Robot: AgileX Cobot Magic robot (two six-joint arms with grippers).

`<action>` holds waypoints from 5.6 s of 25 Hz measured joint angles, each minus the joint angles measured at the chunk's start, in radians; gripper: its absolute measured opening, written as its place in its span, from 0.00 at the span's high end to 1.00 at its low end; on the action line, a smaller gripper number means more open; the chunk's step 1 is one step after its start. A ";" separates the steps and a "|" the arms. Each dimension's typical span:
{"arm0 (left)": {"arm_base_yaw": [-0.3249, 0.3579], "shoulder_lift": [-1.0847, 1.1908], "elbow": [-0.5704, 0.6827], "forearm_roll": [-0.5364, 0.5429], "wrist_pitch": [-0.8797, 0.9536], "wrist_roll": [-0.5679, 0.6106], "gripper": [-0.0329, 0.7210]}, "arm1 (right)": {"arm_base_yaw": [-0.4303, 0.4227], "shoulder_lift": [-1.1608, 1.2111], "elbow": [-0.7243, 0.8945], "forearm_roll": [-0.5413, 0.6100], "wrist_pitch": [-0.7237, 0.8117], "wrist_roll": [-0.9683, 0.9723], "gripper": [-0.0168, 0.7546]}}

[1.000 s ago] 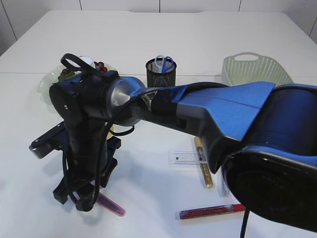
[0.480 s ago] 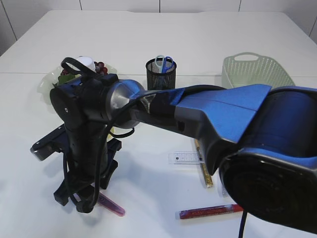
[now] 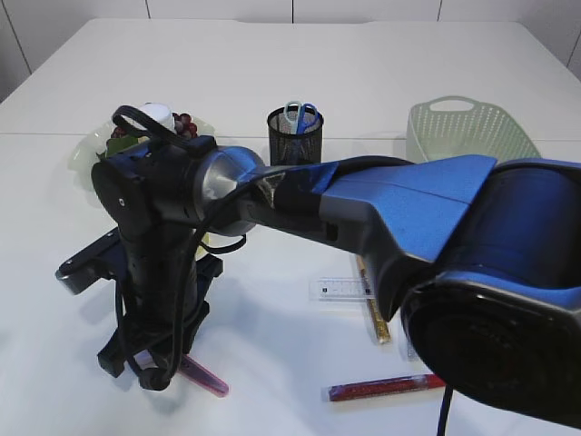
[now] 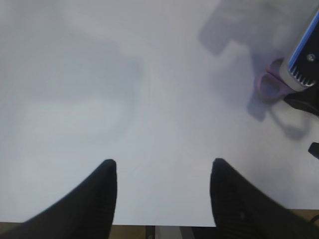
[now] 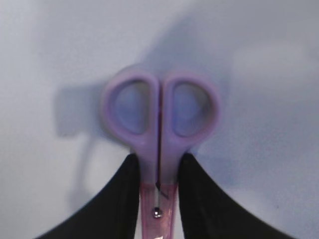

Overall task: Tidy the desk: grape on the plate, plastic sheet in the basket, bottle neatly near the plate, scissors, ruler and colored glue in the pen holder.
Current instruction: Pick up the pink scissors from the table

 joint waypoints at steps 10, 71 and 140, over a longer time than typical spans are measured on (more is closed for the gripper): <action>0.000 0.000 0.000 0.000 0.002 0.000 0.38 | 0.000 0.000 0.000 0.001 0.000 0.026 0.74; 0.043 0.000 0.000 -0.049 0.018 0.033 0.38 | -0.007 -0.193 0.021 -0.011 0.000 0.092 0.44; -0.648 0.169 0.000 0.091 -0.135 -1.575 0.46 | -0.734 -1.149 0.979 -0.146 -0.064 0.093 0.44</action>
